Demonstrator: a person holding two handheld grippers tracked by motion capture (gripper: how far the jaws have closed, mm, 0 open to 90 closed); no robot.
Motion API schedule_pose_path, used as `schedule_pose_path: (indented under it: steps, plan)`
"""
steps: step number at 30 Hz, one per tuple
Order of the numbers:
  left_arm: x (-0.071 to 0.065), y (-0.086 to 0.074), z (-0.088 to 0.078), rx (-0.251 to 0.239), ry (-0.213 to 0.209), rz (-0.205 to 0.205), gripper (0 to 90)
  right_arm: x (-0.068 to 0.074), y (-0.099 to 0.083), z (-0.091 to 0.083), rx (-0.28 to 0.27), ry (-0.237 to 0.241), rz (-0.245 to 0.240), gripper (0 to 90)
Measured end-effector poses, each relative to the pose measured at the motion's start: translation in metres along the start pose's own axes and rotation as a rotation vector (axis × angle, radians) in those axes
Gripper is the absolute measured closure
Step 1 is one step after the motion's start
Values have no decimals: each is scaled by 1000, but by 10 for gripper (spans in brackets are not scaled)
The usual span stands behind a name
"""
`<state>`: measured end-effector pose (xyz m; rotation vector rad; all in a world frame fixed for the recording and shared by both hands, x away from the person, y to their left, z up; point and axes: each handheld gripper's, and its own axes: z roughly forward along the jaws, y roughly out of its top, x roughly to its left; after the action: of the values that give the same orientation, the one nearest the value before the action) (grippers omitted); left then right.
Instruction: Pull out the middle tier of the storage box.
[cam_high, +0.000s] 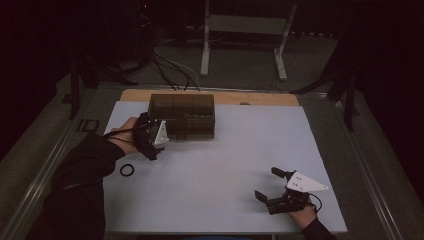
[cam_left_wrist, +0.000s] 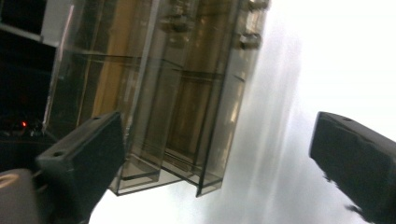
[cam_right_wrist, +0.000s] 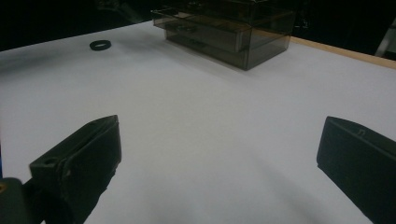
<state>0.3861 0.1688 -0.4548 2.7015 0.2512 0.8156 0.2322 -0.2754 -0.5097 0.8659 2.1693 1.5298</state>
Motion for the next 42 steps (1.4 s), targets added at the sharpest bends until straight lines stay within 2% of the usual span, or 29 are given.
schedule_pose_path:
  steps: [1,3,4,5,7,9,10,11,12,16,22,24,26,30,37,40,42]
  plan:
    - [1,0,-1,-5,-20,-3,60,0,0,0,0,0,0,0]
    - [2,-1,-1,-13,-22,-4,65,0,0,0,-2,0,4,0]
    - [4,-1,0,-10,-75,-22,70,-1,0,0,-3,-1,6,0]
    - [4,-2,0,-18,-84,-14,74,-1,0,0,-2,-1,6,0]
    - [4,-3,1,-19,-88,-9,143,-1,0,0,-3,-1,7,0]
    - [6,-4,3,0,-122,-1,171,-1,0,0,-4,-1,8,0]
    - [6,-4,4,6,-121,13,177,-1,0,0,-3,0,9,0]
    - [7,-4,4,3,-132,18,214,-1,0,0,-3,0,10,0]
    - [7,-3,5,2,-123,22,276,-1,0,0,-4,1,9,0]
    - [10,1,7,4,-108,19,334,-1,0,-1,-4,0,10,0]
    - [14,7,12,25,-113,81,509,-1,0,-1,-5,1,10,0]
    - [16,9,13,22,-107,85,542,-1,0,-1,-5,1,10,0]
    - [18,10,15,14,-114,81,558,-2,0,-1,-6,2,10,0]
    - [20,11,20,32,-173,112,645,-2,0,-1,-7,3,10,0]
    - [26,14,28,53,-176,142,692,-1,0,-1,-7,4,9,0]
    - [28,15,30,42,-188,163,715,-2,0,-1,-8,4,10,0]
    - [31,16,32,42,-222,156,739,-2,0,-1,-8,3,10,0]
